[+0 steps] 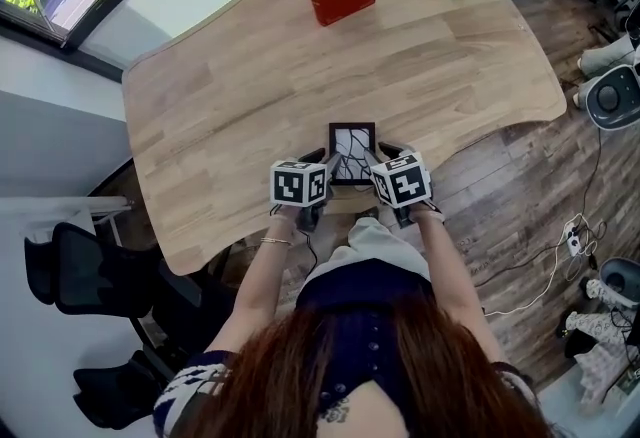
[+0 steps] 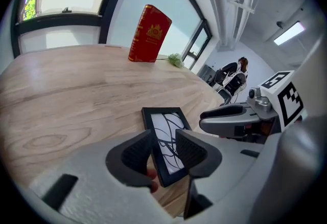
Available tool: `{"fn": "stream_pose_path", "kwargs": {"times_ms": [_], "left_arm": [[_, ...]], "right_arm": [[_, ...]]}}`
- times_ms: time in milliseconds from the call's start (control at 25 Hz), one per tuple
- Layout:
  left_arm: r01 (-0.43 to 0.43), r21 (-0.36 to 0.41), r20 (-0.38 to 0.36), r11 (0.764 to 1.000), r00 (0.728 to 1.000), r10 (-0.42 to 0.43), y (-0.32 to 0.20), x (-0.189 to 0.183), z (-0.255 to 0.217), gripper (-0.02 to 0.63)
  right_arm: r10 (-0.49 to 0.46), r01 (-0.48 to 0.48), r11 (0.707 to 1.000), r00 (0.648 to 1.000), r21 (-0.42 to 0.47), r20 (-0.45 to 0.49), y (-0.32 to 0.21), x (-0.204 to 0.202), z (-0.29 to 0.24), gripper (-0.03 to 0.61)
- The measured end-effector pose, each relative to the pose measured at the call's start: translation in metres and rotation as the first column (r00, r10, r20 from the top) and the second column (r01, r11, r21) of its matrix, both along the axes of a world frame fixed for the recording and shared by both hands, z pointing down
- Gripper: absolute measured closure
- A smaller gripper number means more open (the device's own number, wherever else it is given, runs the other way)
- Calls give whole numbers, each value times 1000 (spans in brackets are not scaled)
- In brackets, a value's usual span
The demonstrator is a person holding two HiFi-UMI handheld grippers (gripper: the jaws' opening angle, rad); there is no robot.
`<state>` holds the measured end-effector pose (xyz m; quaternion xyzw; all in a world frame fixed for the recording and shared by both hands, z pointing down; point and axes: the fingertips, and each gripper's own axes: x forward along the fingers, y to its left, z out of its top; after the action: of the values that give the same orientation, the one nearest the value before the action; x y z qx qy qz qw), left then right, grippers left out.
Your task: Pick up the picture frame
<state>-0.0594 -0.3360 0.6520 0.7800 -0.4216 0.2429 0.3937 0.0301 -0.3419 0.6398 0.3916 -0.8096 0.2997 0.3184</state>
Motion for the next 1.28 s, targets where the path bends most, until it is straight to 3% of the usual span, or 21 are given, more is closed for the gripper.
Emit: {"fn": "stream_pose_path", "kwargs": {"times_ms": [480, 1000, 1280], "left_arm": [[12, -112, 17, 994, 1000, -10, -1, -5, 34, 448], [-10, -102, 45, 995, 999, 15, 3, 4, 38, 448], [38, -83, 88, 996, 996, -31, 1, 3, 40, 469]], "right_arm": [[38, -38, 994, 999, -100, -1, -5, -1, 35, 422], [50, -51, 991, 999, -125, -6, -2, -5, 47, 428], [81, -81, 991, 997, -110, -2, -2, -3, 46, 452]]}}
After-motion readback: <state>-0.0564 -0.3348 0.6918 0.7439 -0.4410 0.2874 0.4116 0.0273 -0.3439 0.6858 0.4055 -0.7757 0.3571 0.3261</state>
